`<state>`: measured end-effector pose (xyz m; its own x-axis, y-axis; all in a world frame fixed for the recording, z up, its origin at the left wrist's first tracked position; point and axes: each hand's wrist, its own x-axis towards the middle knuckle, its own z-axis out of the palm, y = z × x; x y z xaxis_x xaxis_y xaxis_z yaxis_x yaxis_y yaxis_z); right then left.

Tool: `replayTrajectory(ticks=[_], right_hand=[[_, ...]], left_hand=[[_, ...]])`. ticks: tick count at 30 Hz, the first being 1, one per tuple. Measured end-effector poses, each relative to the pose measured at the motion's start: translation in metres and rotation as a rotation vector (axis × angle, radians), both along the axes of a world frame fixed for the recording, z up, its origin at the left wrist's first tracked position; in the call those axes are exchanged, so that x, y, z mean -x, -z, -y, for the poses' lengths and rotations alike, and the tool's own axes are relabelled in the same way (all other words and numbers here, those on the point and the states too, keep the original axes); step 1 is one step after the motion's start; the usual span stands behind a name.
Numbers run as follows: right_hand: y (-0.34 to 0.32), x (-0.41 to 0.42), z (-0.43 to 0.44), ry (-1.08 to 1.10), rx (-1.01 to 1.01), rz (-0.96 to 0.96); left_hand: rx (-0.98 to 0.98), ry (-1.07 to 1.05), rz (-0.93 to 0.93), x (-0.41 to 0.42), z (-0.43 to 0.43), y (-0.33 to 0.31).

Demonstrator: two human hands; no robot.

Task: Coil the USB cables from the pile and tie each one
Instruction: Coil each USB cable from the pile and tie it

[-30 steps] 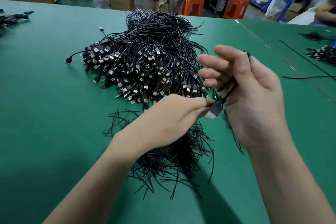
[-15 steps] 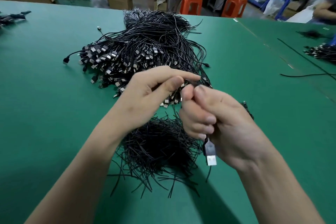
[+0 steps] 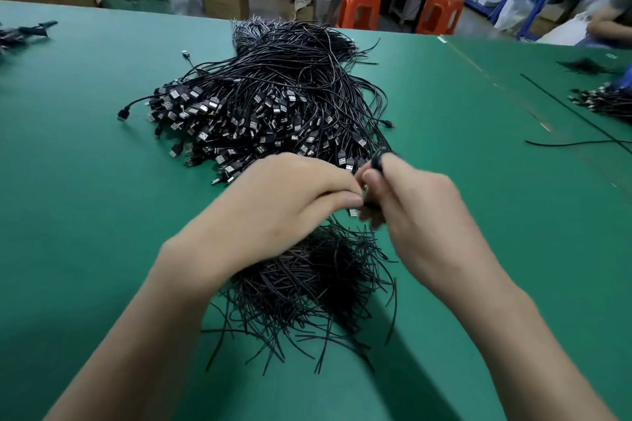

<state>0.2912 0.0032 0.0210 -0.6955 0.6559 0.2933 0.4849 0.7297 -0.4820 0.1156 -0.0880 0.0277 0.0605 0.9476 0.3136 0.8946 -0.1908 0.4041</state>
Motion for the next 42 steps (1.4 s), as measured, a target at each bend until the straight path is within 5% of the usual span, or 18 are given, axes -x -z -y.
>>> replayTrajectory(ticks=[3,8,13,17,27,32,35,42], right_hand=[[0.008,-0.002,0.005,-0.099,0.234,0.059],[0.013,-0.004,0.014,-0.42,0.863,-0.094],[0.012,-0.001,0.013,-0.43,0.908,-0.307],[0.011,-0.001,0.011,-0.453,0.874,-0.321],[0.015,0.009,0.023,-0.281,1.084,-0.577],[0.024,0.008,0.03,0.042,0.516,-0.479],[0.029,0.006,0.034,0.075,0.383,-0.334],[0.038,0.006,0.042,-0.185,0.778,-0.356]], left_hand=[[-0.069,-0.074,0.018,0.021,0.007,-0.004],[-0.177,-0.081,0.466,0.023,0.002,0.008],[-0.044,0.003,0.99,0.014,-0.011,0.019],[0.082,0.16,0.859,0.013,-0.011,0.024],[-0.007,-0.03,0.782,0.008,-0.015,0.025],[-0.012,-0.077,0.783,0.008,-0.016,0.028],[-0.026,-0.074,0.763,0.009,-0.016,0.029],[-0.012,-0.041,0.829,0.006,-0.015,0.025]])
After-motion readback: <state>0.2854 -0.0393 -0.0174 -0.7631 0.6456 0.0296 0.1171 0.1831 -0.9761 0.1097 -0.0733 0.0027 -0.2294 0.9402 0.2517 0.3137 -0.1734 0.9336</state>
